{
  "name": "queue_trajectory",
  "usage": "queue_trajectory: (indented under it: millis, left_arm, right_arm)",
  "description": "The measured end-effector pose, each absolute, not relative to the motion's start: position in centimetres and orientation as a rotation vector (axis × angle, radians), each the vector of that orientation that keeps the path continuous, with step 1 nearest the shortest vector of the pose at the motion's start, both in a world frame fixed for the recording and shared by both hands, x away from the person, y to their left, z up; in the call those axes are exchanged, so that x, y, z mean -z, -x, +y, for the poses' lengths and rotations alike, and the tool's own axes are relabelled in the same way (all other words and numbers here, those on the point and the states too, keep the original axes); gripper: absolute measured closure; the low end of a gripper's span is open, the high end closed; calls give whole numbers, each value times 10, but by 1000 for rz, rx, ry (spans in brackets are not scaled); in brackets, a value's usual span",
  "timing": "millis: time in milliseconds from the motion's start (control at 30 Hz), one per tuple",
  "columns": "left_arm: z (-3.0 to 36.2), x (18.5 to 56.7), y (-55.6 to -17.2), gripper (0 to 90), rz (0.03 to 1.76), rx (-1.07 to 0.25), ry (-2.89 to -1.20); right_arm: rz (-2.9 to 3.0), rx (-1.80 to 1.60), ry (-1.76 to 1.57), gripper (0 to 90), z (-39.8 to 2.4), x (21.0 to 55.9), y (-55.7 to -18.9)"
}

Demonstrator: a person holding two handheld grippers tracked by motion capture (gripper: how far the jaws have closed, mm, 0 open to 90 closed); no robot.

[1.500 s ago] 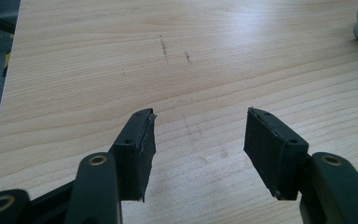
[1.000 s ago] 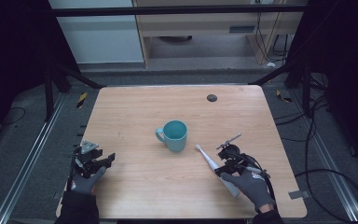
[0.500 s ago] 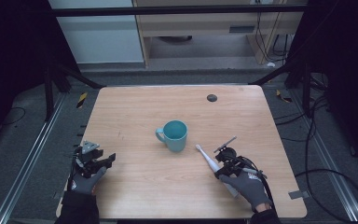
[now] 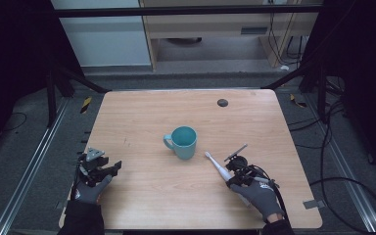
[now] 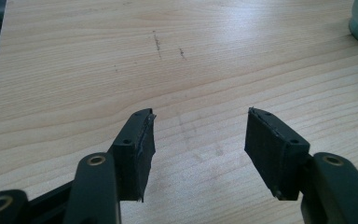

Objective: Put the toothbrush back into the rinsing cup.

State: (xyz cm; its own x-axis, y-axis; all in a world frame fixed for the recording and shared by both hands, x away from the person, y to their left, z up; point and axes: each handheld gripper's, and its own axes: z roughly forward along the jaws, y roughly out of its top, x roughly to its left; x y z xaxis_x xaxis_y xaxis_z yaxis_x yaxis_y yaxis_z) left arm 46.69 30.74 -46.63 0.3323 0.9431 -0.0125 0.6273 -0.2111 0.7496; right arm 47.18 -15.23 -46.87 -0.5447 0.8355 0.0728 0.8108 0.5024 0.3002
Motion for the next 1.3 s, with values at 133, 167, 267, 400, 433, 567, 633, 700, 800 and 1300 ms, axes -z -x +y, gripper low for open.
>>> queue_trajectory:
  millis: [133, 167, 267, 400, 433, 567, 633, 700, 800, 1300]
  left_arm:
    - [308, 466, -467, 417, 1378, -606, -1934]
    - [308, 466, -467, 418, 1378, -606, -1934]
    - [307, 466, -467, 418, 1377, -605, -1935]
    - [308, 466, -467, 418, 1379, -606, -1928]
    - [308, 466, -467, 418, 1379, -606, -1928]
    - [307, 466, -467, 418, 1377, -603, -1927]
    - [307, 466, -467, 418, 1375, -603, -1929]
    - [306, 466, -467, 418, 1373, -602, -1930]
    - [306, 465, -468, 418, 1373, -600, -1928]
    - [306, 466, -468, 418, 1367, -595, -1929]
  right_arm:
    - [2646, -469, -1475, 659, -153, 469, -472]
    - [2646, -469, -1475, 659, -153, 469, -472]
    - [2634, -476, -1484, 661, -153, 469, -472]
    - [2619, -511, -1493, 662, -154, 466, -471]
    - [2613, -517, -1502, 662, -155, 464, -470]
    - [2585, -560, -1503, 662, -156, 460, -469]
    - [2567, -597, -1507, 663, -159, 457, -468]
    - [2546, -636, -1510, 663, -161, 454, -467]
    - [2493, -720, -1510, 663, -167, 448, -466]
    - [2265, -987, -1515, 664, -185, 430, -461]
